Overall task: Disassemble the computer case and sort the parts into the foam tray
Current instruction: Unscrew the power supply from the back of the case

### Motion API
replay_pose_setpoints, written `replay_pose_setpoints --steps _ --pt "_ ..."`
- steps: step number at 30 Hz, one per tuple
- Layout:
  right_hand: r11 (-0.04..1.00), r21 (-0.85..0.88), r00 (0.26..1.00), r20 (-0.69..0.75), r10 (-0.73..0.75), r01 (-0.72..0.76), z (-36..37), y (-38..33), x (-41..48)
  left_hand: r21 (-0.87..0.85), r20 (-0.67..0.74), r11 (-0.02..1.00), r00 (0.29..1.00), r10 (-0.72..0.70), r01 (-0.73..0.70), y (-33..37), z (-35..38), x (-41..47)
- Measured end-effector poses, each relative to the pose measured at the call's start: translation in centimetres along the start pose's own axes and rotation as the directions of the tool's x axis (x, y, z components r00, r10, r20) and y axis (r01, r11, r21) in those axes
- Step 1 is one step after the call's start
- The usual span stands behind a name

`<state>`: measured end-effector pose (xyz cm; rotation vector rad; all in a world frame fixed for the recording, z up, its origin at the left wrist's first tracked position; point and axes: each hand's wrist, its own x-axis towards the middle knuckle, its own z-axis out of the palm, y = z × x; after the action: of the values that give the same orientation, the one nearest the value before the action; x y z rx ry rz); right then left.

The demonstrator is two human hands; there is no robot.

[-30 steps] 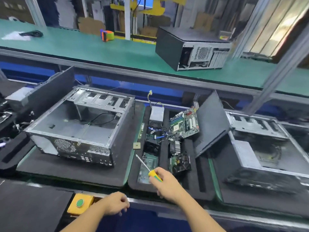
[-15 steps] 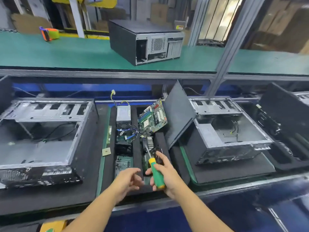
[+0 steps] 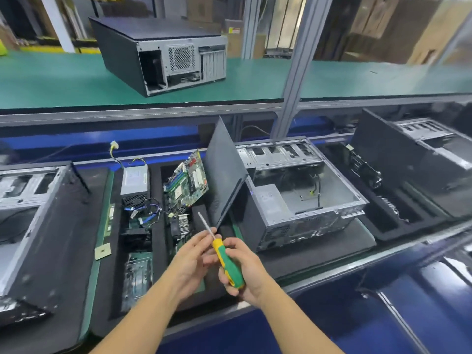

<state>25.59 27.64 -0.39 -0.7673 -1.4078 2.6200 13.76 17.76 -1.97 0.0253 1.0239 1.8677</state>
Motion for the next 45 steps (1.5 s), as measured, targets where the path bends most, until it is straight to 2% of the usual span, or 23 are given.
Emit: replay_pose_setpoints --steps 3,6,12,16,19,22,25,30,32,34,36,38,39,41,43,45 --pt "0.997 -0.072 0.999 0.044 -0.016 0.019 -2.3 -3.0 0.2 -0.019 -0.029 0.997 0.997 0.075 -0.076 0.0 2.5 1.7" --pt "0.992 -0.075 0.995 0.026 -0.101 0.102 -5.4 -6.5 0.5 0.009 -0.04 0.988 0.988 0.152 -0.152 -0.1 5.9 4.1" --pt "0.965 0.065 0.966 0.03 -0.256 0.253 -12.6 -12.8 -0.1 0.008 0.02 0.981 0.981 0.193 -0.193 -1.7 12.7 8.7" --pt "0.913 0.194 0.929 0.026 -0.37 0.358 -16.7 -15.6 -0.2 0.099 0.013 0.98 0.985 0.171 -0.172 -2.8 15.9 10.6" --pt "0.89 0.179 0.903 0.012 -0.429 0.42 -18.4 -17.1 0.5 0.184 0.009 0.968 0.985 0.17 -0.169 -2.6 17.8 11.6" --pt "0.896 0.167 0.911 -0.04 -0.411 0.412 -19.4 -18.0 1.5 0.292 0.02 0.938 0.982 0.188 -0.186 -2.0 18.8 12.7" --pt "0.933 0.078 0.935 -0.074 -0.346 0.351 -19.9 -18.0 2.2 0.318 0.008 0.929 0.981 0.195 -0.187 -1.5 19.0 14.1" --pt "0.929 -0.253 0.959 -0.017 -0.282 0.268 -20.1 -18.3 2.3 0.459 0.048 0.869 0.982 0.181 -0.183 -1.2 18.7 16.6" --pt "0.907 -0.379 0.978 -0.023 -0.206 0.182 -20.2 -18.4 2.2 0.605 0.104 0.765 0.974 0.201 -0.222 -1.5 18.6 17.1" --pt "0.881 -0.463 0.986 -0.072 -0.148 0.099 -20.2 -17.9 2.1 0.776 0.187 0.566 0.958 0.217 -0.279 -1.7 18.4 17.6" --pt "0.891 -0.449 0.98 -0.135 -0.143 0.068 -20.1 -17.0 2.0 0.894 0.286 0.288 0.933 0.219 -0.342 -2.0 18.3 18.0" --pt "0.928 -0.366 0.969 -0.197 -0.149 0.069 -20.0 -16.0 1.8 0.922 0.381 -0.014 0.899 0.214 -0.387 -2.2 17.9 18.4" --pt "0.948 -0.307 0.964 -0.22 -0.149 0.076 -19.9 -15.6 1.6 0.913 0.407 -0.129 0.891 0.201 -0.388 -2.4 17.6 18.5" --pt "0.972 -0.21 0.96 -0.235 -0.153 0.103 -20.0 -15.1 1.4 0.904 0.387 -0.262 0.907 0.166 -0.338 -2.7 16.8 18.6" --pt "0.972 -0.2 0.961 -0.22 -0.164 0.12 -20.1 -14.8 1.2 0.875 0.386 -0.363 0.914 0.125 -0.32 -3.0 16.0 18.6" --pt "0.971 -0.197 0.964 -0.196 -0.178 0.139 -20.2 -14.4 1.2 0.842 0.424 -0.407 0.901 0.096 -0.353 -3.3 15.4 18.5"
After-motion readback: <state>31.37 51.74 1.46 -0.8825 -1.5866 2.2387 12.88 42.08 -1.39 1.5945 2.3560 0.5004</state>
